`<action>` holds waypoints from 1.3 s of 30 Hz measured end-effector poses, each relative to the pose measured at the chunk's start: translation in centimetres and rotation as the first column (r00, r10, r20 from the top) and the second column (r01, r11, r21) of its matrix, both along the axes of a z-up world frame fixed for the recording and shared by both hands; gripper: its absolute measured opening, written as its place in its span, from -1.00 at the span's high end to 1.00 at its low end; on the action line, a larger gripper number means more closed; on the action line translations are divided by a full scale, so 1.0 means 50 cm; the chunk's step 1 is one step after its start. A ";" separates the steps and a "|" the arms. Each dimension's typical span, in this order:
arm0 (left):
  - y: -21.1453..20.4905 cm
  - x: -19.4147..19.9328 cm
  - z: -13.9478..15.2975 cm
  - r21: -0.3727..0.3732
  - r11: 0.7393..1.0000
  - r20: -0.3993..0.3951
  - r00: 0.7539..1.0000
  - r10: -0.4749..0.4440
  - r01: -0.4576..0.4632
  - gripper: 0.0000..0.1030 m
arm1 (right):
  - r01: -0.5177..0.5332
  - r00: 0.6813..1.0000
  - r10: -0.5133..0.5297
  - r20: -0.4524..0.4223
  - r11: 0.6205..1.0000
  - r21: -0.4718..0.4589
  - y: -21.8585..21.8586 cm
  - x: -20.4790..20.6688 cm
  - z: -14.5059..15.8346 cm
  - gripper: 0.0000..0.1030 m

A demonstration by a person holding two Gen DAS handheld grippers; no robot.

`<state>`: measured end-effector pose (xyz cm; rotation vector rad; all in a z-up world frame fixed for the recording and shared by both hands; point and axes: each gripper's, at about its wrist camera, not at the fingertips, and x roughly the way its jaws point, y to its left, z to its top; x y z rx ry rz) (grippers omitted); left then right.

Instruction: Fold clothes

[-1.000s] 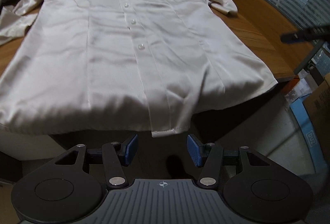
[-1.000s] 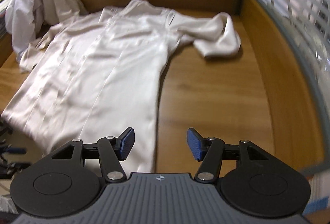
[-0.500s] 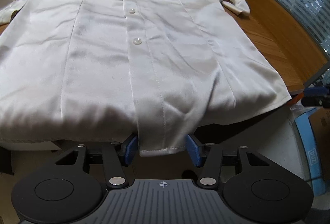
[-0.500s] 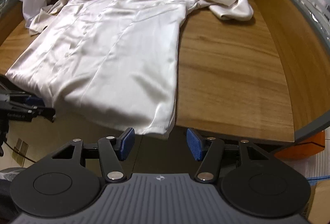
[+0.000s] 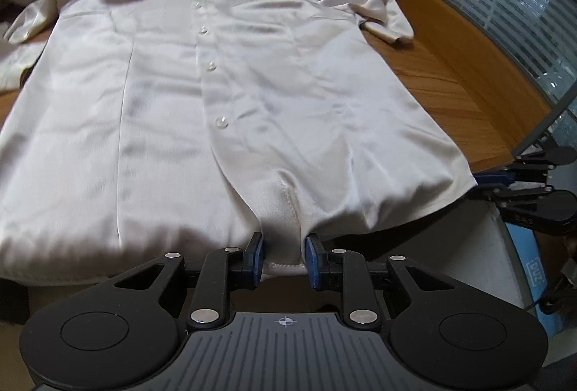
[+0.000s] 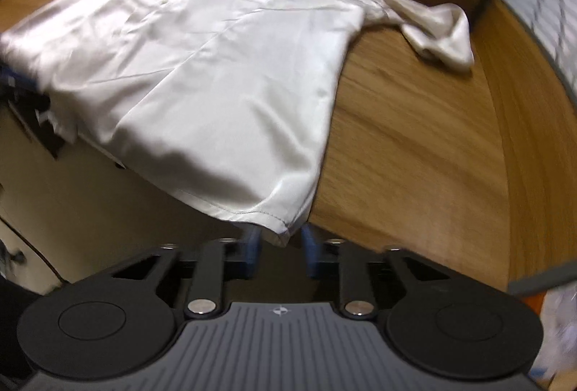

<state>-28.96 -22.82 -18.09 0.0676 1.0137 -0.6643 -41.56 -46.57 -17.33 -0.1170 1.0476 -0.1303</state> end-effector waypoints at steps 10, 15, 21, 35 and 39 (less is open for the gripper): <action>0.000 -0.012 0.013 0.084 0.996 0.007 0.999 -0.041 0.040 0.93 | 0.009 0.999 -0.008 0.052 1.000 -0.027 -0.005 -0.040 0.056 0.93; 0.036 -0.024 -0.003 0.093 0.996 0.068 0.998 -0.007 0.001 0.70 | 0.026 1.000 -0.026 0.000 1.000 0.001 -0.006 -0.055 0.035 0.92; 0.124 -0.015 0.011 0.101 0.986 0.152 0.981 0.116 -0.132 0.15 | 0.082 0.997 -0.082 -0.002 0.995 0.060 -0.010 -0.064 0.043 0.31; 0.337 0.121 0.009 0.152 0.875 0.258 0.873 0.413 -0.459 -0.03 | 0.334 0.932 -0.360 0.039 0.896 0.292 -0.103 0.008 0.043 -0.01; 0.352 0.155 -0.009 0.148 0.872 0.247 0.871 0.424 -0.467 -0.04 | 0.366 0.922 -0.388 0.010 0.879 0.306 -0.122 0.049 0.022 -0.01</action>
